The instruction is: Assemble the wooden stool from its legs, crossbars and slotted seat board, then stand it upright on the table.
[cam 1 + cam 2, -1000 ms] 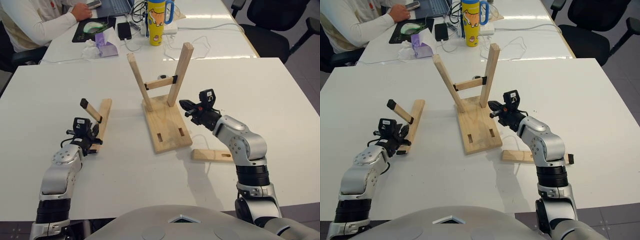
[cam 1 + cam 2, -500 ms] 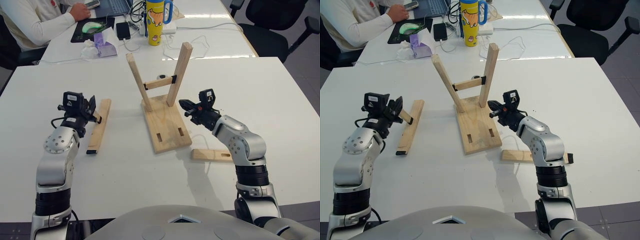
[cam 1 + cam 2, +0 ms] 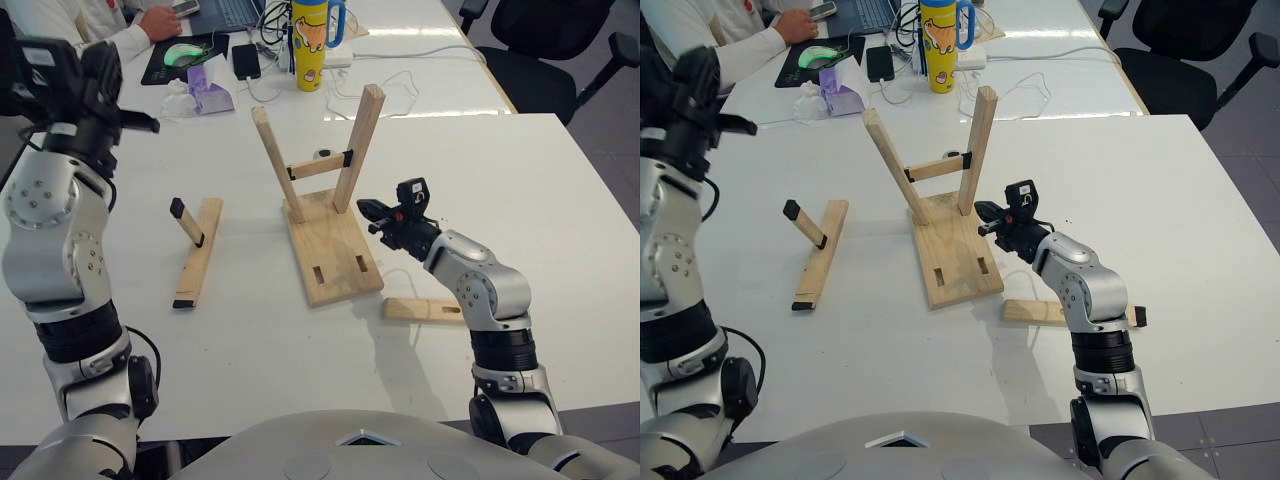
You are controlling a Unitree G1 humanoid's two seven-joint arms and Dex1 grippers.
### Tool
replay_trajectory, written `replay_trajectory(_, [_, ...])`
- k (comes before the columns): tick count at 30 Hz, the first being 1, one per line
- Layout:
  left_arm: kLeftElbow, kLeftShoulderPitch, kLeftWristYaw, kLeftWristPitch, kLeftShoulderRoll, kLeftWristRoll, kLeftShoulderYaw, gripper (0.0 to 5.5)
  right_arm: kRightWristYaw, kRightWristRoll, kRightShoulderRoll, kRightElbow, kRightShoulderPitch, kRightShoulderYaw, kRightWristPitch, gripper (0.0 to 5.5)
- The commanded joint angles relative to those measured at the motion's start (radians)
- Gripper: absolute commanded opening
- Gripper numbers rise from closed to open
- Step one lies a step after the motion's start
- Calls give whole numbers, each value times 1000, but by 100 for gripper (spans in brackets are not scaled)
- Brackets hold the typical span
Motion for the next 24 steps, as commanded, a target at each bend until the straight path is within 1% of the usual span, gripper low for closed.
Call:
replay_trajectory(1, [19,-45,4,28,-12,-30,-1,2,7,-3,1,3,-18,4,-3,0])
replay_trajectory(4, [70,40,-7,-8,-51,-10,-44,2,7,-4,3,2,-18,3,-1,0])
replay_trajectory(6, [163,153,-22,-72,-75,38,-91,2,4,2,8,-5,-24,-1,5,0])
replay_trajectory(9, [408,308,-61,-196,-109,118,-180,2,-6,18,15,-24,-40,-16,22,0])
replay_trajectory(12, [637,353,-81,-310,-115,192,-248,2,-8,27,19,-30,-62,-24,32,0])
replay_trajectory(13, [670,353,-74,-342,-119,198,-242,2,-7,28,20,-27,-71,-25,34,0])
replay_trajectory(17, [611,309,-67,-383,-130,153,-197,2,-1,25,17,-20,-79,-26,32,0])
replay_trajectory(24, [503,233,-66,-391,-128,95,-154,2,-3,15,19,-9,-65,-26,22,0])
